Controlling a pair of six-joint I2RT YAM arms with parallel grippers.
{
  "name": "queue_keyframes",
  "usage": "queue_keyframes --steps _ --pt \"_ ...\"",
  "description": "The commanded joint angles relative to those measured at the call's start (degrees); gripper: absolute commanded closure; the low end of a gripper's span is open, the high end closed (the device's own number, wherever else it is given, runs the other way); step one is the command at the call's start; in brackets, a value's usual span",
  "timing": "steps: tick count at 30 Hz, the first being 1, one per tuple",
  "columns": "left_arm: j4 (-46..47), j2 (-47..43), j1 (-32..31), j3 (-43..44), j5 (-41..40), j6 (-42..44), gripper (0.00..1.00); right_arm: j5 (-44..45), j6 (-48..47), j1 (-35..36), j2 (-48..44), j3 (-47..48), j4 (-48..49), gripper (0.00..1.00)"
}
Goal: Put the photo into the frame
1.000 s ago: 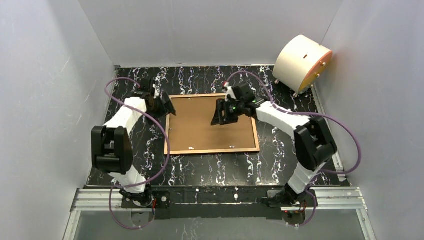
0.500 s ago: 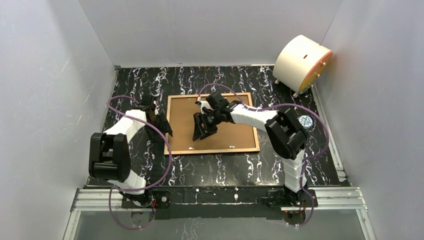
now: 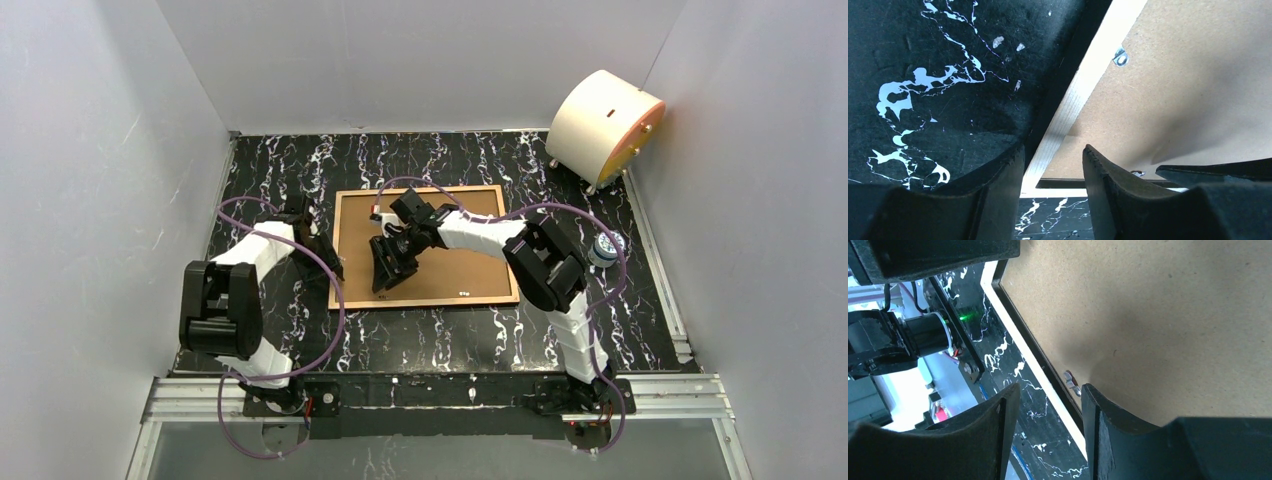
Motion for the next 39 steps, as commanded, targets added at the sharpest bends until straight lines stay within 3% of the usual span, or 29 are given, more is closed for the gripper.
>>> queue_keyframes --steps 1,39 --pt "-0.69 0.86 -0.04 -0.31 0.19 0.72 0.56 -2.46 -2.72 0.37 1.23 3.18 -2.88 0.44" --pt "0.99 3.58 -0.04 0.03 3.35 -0.06 0.57 -6.46 -11.7 2.77 6.49 2.44 -6.63 0.45"
